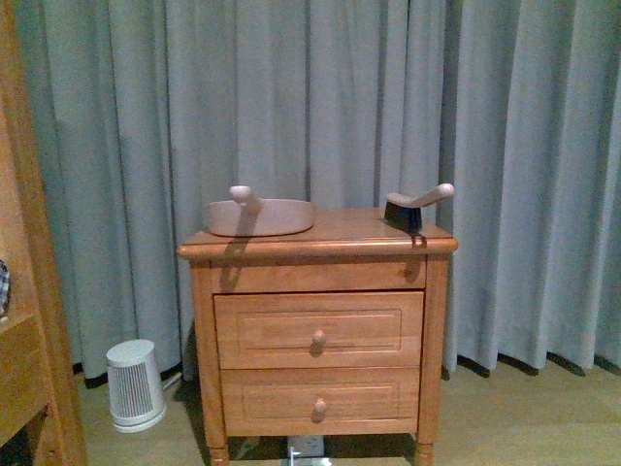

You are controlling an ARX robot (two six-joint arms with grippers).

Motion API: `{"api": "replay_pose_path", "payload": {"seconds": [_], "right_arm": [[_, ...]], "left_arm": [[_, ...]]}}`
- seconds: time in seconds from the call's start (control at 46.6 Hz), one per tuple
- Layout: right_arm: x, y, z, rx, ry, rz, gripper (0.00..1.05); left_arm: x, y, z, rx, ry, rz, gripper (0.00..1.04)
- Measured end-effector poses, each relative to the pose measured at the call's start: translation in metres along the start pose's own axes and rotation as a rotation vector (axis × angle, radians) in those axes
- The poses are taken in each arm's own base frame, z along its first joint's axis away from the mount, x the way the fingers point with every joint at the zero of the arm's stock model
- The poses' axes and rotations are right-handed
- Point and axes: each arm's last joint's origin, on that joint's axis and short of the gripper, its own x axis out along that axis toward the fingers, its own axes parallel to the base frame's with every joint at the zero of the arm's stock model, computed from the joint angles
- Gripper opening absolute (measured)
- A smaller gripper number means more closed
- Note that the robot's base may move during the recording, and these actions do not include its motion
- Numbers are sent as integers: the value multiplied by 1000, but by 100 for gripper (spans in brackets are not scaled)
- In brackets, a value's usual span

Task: Clean up trash

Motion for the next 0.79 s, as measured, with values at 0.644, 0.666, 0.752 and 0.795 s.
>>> {"api": "replay_pose_path", "payload": {"seconds": [0.644,0.666,0.752,0.795], "right_arm": [[0,0,0,0,0,0,97],[0,0,0,0,0,0,97],[0,0,0,0,0,0,97],[0,0,0,0,0,0,97]], "left_arm": [[0,0,0,0,0,0,97],[0,0,0,0,0,0,97],[0,0,0,0,0,0,97],[0,0,0,0,0,0,97]]}}
